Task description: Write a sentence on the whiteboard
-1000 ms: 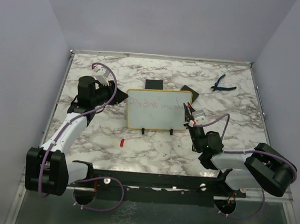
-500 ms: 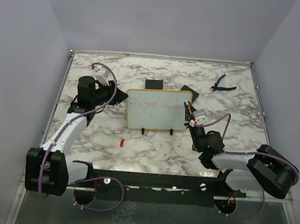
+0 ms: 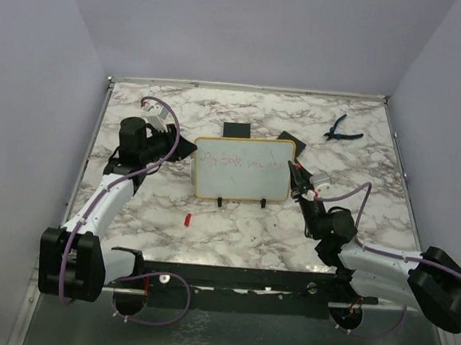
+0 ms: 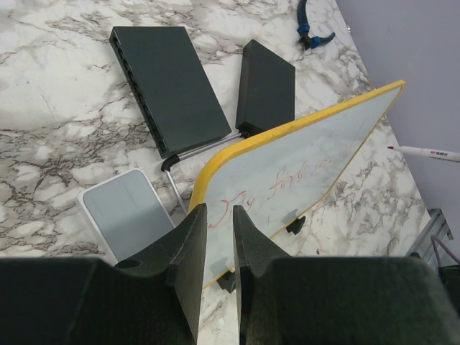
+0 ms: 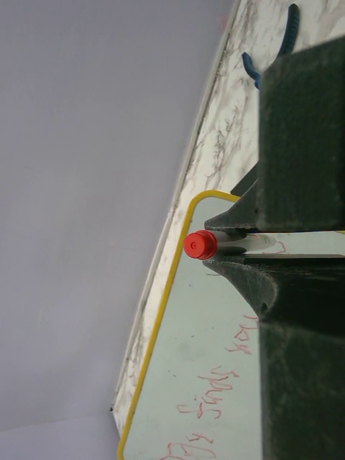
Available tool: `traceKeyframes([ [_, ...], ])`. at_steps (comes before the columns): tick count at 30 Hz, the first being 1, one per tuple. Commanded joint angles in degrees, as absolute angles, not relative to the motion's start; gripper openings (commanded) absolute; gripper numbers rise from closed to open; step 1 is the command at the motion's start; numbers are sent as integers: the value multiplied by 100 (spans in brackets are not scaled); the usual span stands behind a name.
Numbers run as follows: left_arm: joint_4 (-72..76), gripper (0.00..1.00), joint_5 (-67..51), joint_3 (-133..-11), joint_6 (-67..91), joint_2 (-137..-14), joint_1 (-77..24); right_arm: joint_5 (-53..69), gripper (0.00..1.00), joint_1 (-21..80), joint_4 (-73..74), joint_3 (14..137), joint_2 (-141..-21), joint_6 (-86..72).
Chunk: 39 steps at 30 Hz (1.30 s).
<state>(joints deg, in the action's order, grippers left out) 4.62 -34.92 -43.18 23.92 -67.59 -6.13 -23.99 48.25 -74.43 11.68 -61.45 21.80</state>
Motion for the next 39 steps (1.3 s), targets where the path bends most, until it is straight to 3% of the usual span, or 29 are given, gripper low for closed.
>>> traceKeyframes([
  [1,532,22,-3511,-4236,2303,-6618,-657,-2594,1,4790,-7197,1006,-6223,1939],
  [17,528,22,-3499,-4219,2303,-6617,-658,-2774,1,4738,-8336,1100,-7176,2237],
  [39,535,22,-3506,-4220,2303,-6636,-654,-2621,1,4588,-8454,1230,-7434,2266],
])
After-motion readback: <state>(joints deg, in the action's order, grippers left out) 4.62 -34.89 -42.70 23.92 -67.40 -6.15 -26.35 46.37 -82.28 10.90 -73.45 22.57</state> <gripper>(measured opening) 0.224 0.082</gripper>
